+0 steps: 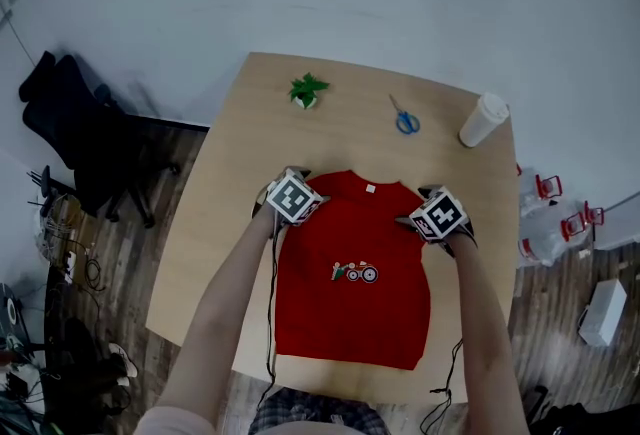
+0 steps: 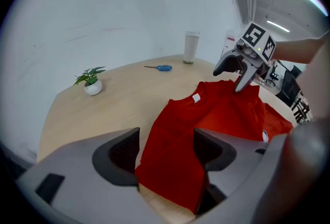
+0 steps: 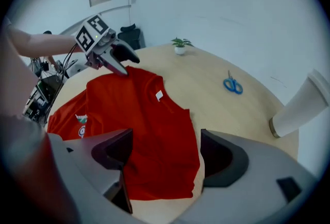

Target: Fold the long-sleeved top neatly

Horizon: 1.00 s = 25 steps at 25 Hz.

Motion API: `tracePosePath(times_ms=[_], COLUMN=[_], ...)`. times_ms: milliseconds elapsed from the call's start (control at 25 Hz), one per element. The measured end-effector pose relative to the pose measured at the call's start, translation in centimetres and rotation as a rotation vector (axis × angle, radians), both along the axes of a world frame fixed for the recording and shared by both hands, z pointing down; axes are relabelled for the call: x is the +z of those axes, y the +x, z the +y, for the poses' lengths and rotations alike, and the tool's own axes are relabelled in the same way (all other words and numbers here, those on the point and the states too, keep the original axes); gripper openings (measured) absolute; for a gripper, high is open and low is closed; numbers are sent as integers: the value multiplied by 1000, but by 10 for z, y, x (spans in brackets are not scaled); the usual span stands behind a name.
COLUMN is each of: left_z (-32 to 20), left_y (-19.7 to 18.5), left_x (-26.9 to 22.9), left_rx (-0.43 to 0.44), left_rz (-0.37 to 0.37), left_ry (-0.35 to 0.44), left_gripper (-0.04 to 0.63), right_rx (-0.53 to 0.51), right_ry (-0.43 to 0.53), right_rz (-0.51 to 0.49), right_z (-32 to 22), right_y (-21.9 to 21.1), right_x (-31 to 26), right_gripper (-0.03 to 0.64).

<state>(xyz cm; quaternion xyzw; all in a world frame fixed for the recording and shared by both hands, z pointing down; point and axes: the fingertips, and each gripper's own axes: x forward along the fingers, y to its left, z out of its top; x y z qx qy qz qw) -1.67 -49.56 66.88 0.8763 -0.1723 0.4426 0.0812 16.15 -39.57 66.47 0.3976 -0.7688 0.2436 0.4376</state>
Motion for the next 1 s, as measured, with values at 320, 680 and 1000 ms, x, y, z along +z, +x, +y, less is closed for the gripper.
tracePosePath(times_ms=[320,680,1000], left_z=[-2,5,15], left_y=[1,4,7], left_x=[20,30,26], left_rx=[110,131,165], left_rz=[-91,-88,-74], left_ry=[-83,-210,-164], left_gripper=[325,256,76], right_rx=[-32,-28,-97], right_ry=[-129,-201,-144], right_rz=[5,-73,-80], right_z=[21,22,22], right_y=[34,36,22], right_x=[25,35,25], right_gripper=[419,344,114])
